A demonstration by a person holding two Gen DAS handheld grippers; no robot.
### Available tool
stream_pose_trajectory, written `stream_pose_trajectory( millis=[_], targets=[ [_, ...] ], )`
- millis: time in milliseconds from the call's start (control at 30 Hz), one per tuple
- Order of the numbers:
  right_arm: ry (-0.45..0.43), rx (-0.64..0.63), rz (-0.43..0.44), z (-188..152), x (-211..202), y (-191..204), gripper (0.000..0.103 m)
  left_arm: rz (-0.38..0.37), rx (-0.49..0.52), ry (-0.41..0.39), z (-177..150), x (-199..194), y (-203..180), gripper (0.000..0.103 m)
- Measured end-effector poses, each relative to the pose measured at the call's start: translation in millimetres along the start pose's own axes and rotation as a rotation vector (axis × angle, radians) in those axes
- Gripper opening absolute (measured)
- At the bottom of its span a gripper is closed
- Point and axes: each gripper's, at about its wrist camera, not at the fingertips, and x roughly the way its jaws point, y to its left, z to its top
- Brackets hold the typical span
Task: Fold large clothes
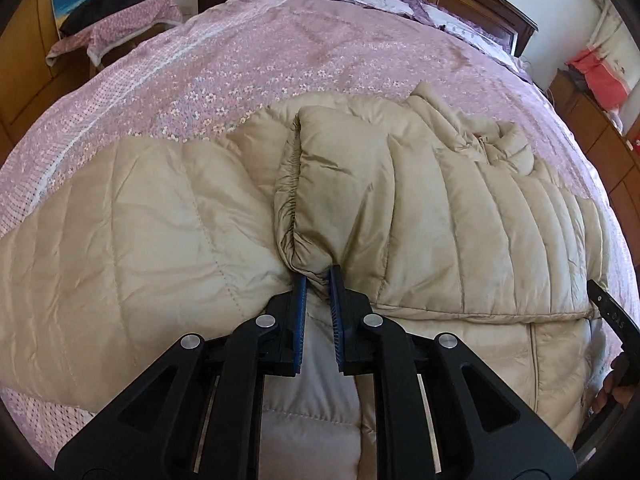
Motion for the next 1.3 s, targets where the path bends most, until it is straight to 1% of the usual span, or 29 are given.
stream_pose_trajectory(
  millis=[33,67,100,133,167,200,233,267,333,433,467,600,700,733,833,867,1000,1133,1200,1300],
  targets=[
    [-0.001,0.003,0.004,-0.1,-0.6,-0.6,0.061,-0.004,0.001,-0.003,0.2,-2.4,-0.4,0.015],
    [0.0,0.009,0.014,0.1,-2.1,-2.0,0.063,-0.006,-0.002,-0.002,0.5,-6.5,-0.5,0.02],
    [0.002,0.017,0.026,0.3,-4.0,-3.8,0.068,-0.014,-0.008,0.003,0.1,-11.0,0.9,0.023],
    [0.002,0.029,0.046,0.6,-7.3,-7.0,0.072,-0.026,-0.018,0.012,-0.2,-17.0,3.1,0.029],
    [0.0,0.039,0.061,0.9,-10.7,-9.4,0.074,-0.033,-0.026,0.016,-0.3,-22.1,5.8,0.038],
    [-0.004,0.049,0.079,1.0,-16.1,-11.5,0.076,-0.049,-0.039,0.017,-0.7,-30.1,8.3,0.046],
    [-0.007,0.054,0.09,0.7,-21.0,-12.3,0.076,-0.073,-0.053,0.014,-2.1,-38.9,10.6,0.057],
    [-0.009,0.06,0.103,0.1,-28.3,-14.2,0.076,-0.092,-0.066,0.004,-3.9,-48.0,13.0,0.065],
    [-0.02,0.066,0.126,-1.8,-44.7,-16.1,0.077,-0.095,-0.069,-0.015,-8.6,-65.6,17.4,0.072],
    [-0.032,0.057,0.157,-7.7,-68.1,-12.9,0.077,-0.089,-0.079,-0.047,-17.9,-92.4,30.4,0.075],
    [-0.035,0.049,0.166,-9.8,-74.5,-10.3,0.077,-0.089,-0.088,-0.055,-20.6,-97.2,34.9,0.077],
    [-0.047,-0.025,0.198,-28.0,-103.5,6.1,0.077,-0.04,-0.139,-0.076,-37.4,-117.8,68.1,0.078],
    [-0.036,-0.07,0.225,-43.0,-117.1,18.1,0.078,0.015,-0.188,-0.074,-49.7,-127.1,96.2,0.078],
    [-0.03,-0.079,0.231,-46.8,-120.0,19.7,0.08,0.038,-0.204,-0.075,-53.5,-128.8,105.2,0.078],
    [-0.008,-0.088,0.251,-60.6,-127.4,26.2,0.081,0.153,-0.255,-0.077,-66.8,-134.5,133.7,0.079],
    [0.003,-0.086,0.265,-66.4,-130.5,28.7,0.081,0.164,-0.271,-0.079,-69.7,-135.7,141.1,0.079],
    [0.024,-0.085,0.293,-83.3,-139.6,35.9,0.082,0.17,-0.381,-0.07,-83.3,-134.6,180.7,0.08],
    [0.045,-0.088,0.306,-100.7,-144.9,45.9,0.083,0.145,-0.481,-0.079,-89.5,-127.3,212.2,0.08],
    [0.058,-0.092,0.312,-106.2,-144.7,50.4,0.083,0.138,-0.525,-0.077,-89.1,-120.8,226.2,0.08],
    [0.074,-0.087,0.314,-113.7,-144.0,55.6,0.083,0.139,-0.557,-0.097,-88.7,-113.6,241.2,0.08]
  ],
)
